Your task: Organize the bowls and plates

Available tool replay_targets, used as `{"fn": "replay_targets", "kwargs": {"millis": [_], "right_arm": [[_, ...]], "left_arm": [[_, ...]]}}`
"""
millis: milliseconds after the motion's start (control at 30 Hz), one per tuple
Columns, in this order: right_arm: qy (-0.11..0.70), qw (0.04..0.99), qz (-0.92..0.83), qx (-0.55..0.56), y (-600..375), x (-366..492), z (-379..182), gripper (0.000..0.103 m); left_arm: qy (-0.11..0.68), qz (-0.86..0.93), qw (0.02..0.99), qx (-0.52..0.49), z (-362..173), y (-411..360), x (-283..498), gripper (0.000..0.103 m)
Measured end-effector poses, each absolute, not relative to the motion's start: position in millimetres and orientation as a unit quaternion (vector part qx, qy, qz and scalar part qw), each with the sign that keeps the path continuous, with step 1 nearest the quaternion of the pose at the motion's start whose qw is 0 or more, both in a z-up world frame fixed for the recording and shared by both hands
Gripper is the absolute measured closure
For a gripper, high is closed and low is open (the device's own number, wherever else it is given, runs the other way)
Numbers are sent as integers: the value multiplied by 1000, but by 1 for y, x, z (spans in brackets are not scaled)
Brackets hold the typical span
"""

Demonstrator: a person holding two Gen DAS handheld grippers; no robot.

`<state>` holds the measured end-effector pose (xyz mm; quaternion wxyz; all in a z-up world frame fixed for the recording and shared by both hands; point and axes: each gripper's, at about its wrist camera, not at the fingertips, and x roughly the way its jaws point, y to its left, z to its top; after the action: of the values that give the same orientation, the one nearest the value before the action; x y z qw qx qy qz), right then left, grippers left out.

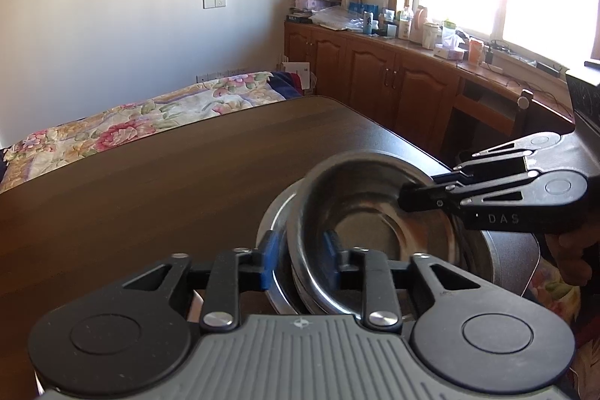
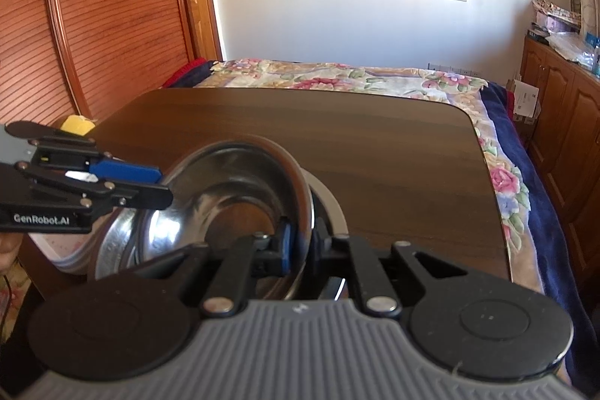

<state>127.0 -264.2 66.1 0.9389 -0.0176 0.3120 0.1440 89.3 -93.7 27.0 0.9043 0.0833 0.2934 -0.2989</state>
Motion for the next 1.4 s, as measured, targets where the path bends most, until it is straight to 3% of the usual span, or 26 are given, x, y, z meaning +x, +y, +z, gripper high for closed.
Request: {"fn": "replay_targets", "kwargs": {"millis": [233, 533, 733, 867, 1300, 1400], "right_arm": [[302, 943, 138, -32, -260, 124, 68, 89], [272, 953, 136, -18, -263, 117, 73, 69], [243, 962, 126, -9, -267, 111, 74, 68], [230, 966, 118, -20, -265, 113, 69, 84], [234, 963, 131, -17, -262, 109, 58, 83], [220, 968, 122, -21, -261, 104, 60, 74]], "left_arm": [[293, -295, 906, 74, 27, -90, 89, 66], [284, -292, 912, 53, 26, -86, 87, 52], [283, -290, 913, 46, 25, -84, 86, 49], [284, -289, 913, 40, 22, -81, 86, 48], [287, -281, 915, 33, 14, -80, 85, 43], [288, -281, 915, 27, 11, -80, 83, 43]]}}
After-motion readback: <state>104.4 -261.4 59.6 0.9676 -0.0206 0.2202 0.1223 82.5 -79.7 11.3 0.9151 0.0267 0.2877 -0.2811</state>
